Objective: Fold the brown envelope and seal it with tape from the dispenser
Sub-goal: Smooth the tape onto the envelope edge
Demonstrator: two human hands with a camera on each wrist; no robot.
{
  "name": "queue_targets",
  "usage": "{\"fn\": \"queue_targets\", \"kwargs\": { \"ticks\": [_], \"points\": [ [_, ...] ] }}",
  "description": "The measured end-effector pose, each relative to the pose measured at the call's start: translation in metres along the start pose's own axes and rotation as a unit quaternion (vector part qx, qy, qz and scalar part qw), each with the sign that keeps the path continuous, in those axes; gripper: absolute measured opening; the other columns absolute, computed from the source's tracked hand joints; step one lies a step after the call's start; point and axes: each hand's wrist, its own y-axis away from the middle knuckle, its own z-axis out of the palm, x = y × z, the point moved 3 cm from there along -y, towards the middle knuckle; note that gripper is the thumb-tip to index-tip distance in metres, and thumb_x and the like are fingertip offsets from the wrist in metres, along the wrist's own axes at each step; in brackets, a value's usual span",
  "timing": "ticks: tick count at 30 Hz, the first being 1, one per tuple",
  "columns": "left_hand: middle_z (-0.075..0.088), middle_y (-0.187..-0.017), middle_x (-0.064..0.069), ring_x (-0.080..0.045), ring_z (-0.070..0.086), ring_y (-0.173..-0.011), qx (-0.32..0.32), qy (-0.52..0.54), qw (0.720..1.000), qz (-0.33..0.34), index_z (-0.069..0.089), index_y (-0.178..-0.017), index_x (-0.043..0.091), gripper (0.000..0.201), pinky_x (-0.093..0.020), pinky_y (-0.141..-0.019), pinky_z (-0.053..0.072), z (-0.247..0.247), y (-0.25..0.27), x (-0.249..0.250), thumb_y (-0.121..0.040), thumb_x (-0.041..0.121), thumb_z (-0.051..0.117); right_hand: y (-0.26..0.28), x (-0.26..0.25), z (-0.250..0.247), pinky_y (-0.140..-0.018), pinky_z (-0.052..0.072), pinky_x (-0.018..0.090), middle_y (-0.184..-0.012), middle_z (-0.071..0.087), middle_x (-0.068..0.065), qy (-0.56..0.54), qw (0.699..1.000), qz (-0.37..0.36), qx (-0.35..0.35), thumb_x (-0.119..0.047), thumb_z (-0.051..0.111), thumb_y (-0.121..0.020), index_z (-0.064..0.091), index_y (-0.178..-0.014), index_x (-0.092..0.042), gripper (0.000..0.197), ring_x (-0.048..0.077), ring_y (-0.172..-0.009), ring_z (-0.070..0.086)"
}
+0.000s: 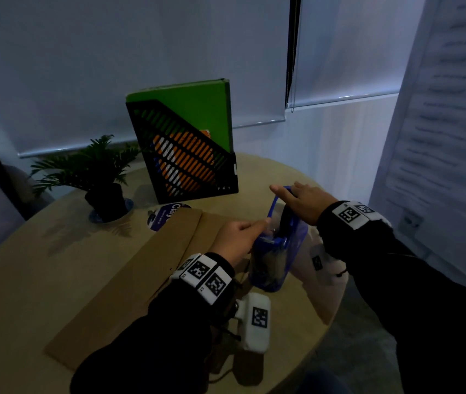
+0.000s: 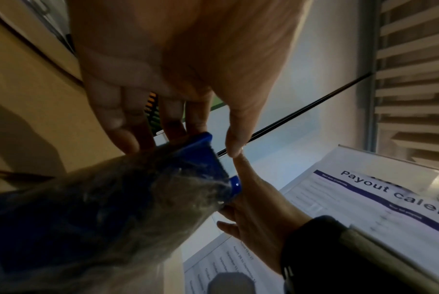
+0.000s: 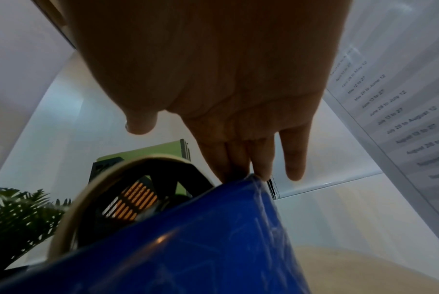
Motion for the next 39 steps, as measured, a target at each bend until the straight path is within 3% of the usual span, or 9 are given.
{"fn": "queue_targets", "kwargs": {
  "ticks": [5, 9, 13, 16, 22, 26, 29, 35, 39],
  "points": [
    [0.068, -0.077, 0.003, -0.004, 0.060, -0.068, 0.011, 0.029, 0.999, -0.018, 0.073, -0.089, 0.009, 0.022, -0.011, -0.050, 0.044, 0.004, 0.000, -0.001, -0.086, 0.030, 0.066, 0.000, 0.004, 0.007, -0.108, 0.035, 0.043, -0.125, 0.051, 0.017, 0.027, 1.000, -0.002, 0.002, -0.075, 0.018, -0.084, 0.057, -0.092, -0.007, 0.079, 0.033, -0.125, 0.045],
    [0.067, -0.073, 0.000, -0.005, 0.061, -0.061, 0.021, 0.052, 0.998, -0.027, 0.068, -0.073, 0.012, 0.016, -0.012, -0.051, 0.047, 0.007, -0.002, -0.004, -0.085, 0.023, 0.069, -0.001, 0.004, 0.008, -0.110, 0.033, 0.044, -0.129, 0.049, 0.015, 0.037, 0.999, -0.002, 0.008, -0.074, 0.022, -0.085, 0.059, -0.112, -0.003, 0.084, 0.033, -0.130, 0.041],
    [0.065, -0.069, -0.003, -0.009, 0.061, -0.058, 0.026, 0.080, 0.996, -0.031, 0.064, -0.065, 0.013, 0.021, -0.019, -0.057, 0.048, 0.010, -0.003, -0.003, -0.085, 0.015, 0.069, -0.004, 0.003, 0.006, -0.111, 0.032, 0.044, -0.134, 0.047, 0.019, 0.055, 0.998, 0.002, -0.011, -0.077, 0.015, -0.082, 0.061, -0.114, -0.005, 0.091, 0.034, -0.130, 0.042],
    [0.065, -0.070, -0.002, -0.003, 0.062, -0.051, 0.023, 0.088, 0.995, -0.032, 0.065, -0.069, 0.012, 0.018, -0.011, -0.047, 0.047, 0.010, -0.001, 0.001, -0.086, 0.018, 0.067, -0.003, 0.001, 0.004, -0.112, 0.031, 0.044, -0.140, 0.044, 0.019, 0.060, 0.998, 0.007, -0.011, -0.076, 0.016, -0.083, 0.060, -0.119, -0.005, 0.091, 0.034, -0.133, 0.040],
    [0.067, -0.081, -0.004, -0.008, 0.063, -0.057, 0.024, 0.116, 0.991, -0.062, 0.068, -0.091, 0.006, 0.016, -0.015, -0.046, 0.047, 0.010, 0.000, 0.013, -0.087, 0.022, 0.066, 0.002, -0.002, 0.001, -0.117, 0.025, 0.045, -0.154, 0.031, 0.015, 0.055, 0.998, 0.022, -0.022, -0.076, 0.018, -0.085, 0.049, -0.135, -0.008, 0.090, 0.032, -0.143, 0.029],
    [0.066, -0.076, 0.000, -0.001, 0.061, -0.043, 0.003, 0.140, 0.988, -0.060, 0.066, -0.081, 0.010, 0.012, -0.011, -0.041, 0.044, 0.006, 0.006, 0.015, -0.089, 0.019, 0.063, 0.002, -0.003, 0.001, -0.115, 0.027, 0.048, -0.149, 0.035, 0.017, 0.061, 0.998, 0.020, -0.023, -0.075, 0.018, -0.085, 0.053, -0.131, -0.009, 0.088, 0.034, -0.140, 0.032],
    [0.065, -0.076, -0.002, -0.004, 0.062, -0.048, -0.004, 0.133, 0.989, -0.057, 0.066, -0.080, 0.011, 0.012, -0.014, -0.047, 0.047, 0.003, 0.008, 0.013, -0.089, 0.019, 0.063, 0.002, -0.003, 0.001, -0.112, 0.031, 0.049, -0.144, 0.040, 0.018, 0.062, 0.998, 0.023, -0.020, -0.077, 0.017, -0.084, 0.058, -0.123, -0.006, 0.090, 0.035, -0.135, 0.038],
    [0.068, -0.094, -0.007, -0.019, 0.061, -0.092, -0.016, 0.129, 0.990, -0.054, 0.069, -0.091, 0.008, 0.015, -0.036, -0.085, 0.046, -0.003, 0.015, 0.008, -0.085, 0.022, 0.067, 0.004, -0.008, 0.000, -0.115, 0.028, 0.048, -0.155, 0.027, 0.017, 0.071, 0.997, 0.033, -0.024, -0.077, 0.018, -0.084, 0.052, -0.133, -0.009, 0.091, 0.035, -0.140, 0.032],
    [0.066, -0.080, -0.004, -0.019, 0.058, -0.085, -0.022, 0.125, 0.990, -0.054, 0.069, -0.079, 0.009, 0.012, -0.036, -0.087, 0.044, -0.004, 0.020, -0.002, -0.085, 0.019, 0.067, 0.005, -0.009, 0.000, -0.113, 0.031, 0.047, -0.154, 0.029, 0.017, 0.074, 0.996, 0.035, -0.022, -0.076, 0.019, -0.085, 0.056, -0.127, -0.009, 0.087, 0.036, -0.137, 0.037]
  ]
}}
